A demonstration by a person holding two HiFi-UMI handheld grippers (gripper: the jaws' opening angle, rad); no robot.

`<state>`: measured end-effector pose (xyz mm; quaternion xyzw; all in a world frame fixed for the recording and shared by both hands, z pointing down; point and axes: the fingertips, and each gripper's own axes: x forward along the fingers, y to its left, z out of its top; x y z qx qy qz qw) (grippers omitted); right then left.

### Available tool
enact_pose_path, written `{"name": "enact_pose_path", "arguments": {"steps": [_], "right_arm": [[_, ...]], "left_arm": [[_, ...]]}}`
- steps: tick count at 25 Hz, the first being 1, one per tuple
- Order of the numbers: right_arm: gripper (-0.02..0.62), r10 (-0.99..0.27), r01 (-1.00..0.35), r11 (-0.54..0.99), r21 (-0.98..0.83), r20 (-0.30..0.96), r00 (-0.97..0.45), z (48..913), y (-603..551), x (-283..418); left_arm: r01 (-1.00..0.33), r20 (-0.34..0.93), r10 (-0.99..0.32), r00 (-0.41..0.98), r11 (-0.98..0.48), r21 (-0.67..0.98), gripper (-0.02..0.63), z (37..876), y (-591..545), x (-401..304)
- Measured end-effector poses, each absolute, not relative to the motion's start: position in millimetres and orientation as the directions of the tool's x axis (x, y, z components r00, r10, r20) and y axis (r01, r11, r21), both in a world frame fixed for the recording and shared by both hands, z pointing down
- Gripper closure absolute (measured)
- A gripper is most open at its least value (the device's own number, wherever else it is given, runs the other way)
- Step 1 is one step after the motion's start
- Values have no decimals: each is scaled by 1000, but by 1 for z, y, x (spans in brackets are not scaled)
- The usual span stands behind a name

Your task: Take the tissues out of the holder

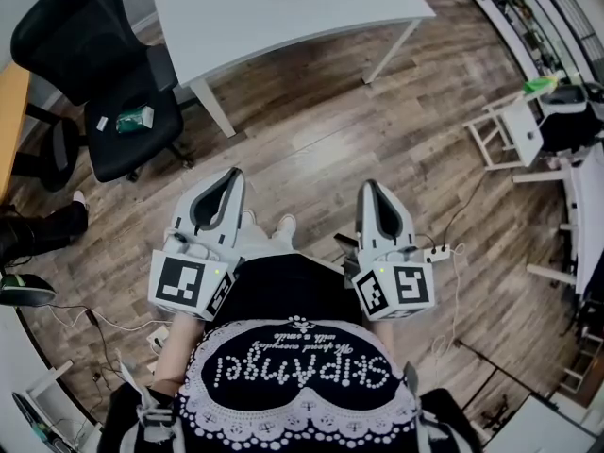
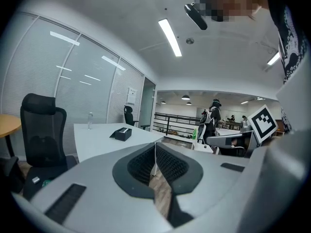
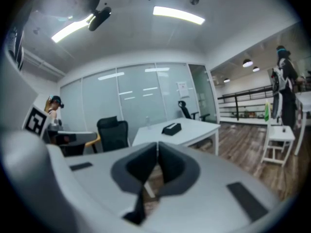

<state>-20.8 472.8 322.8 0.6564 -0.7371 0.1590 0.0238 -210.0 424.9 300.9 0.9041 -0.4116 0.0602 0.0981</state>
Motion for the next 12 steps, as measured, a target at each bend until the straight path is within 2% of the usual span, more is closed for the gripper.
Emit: {"name": "enact_pose_path", "arguments": {"steps": [5, 12], "right_arm": [[561, -959, -989, 100, -111, 253, -126, 323, 472, -17], [561, -964, -987, 103, -126, 233, -130, 322, 474, -10]], "left_arm": [[-799, 208, -778, 593, -601, 27, 576, 304, 418, -204], [-793, 194, -774, 603, -607, 41, 575, 302, 417, -187]]}}
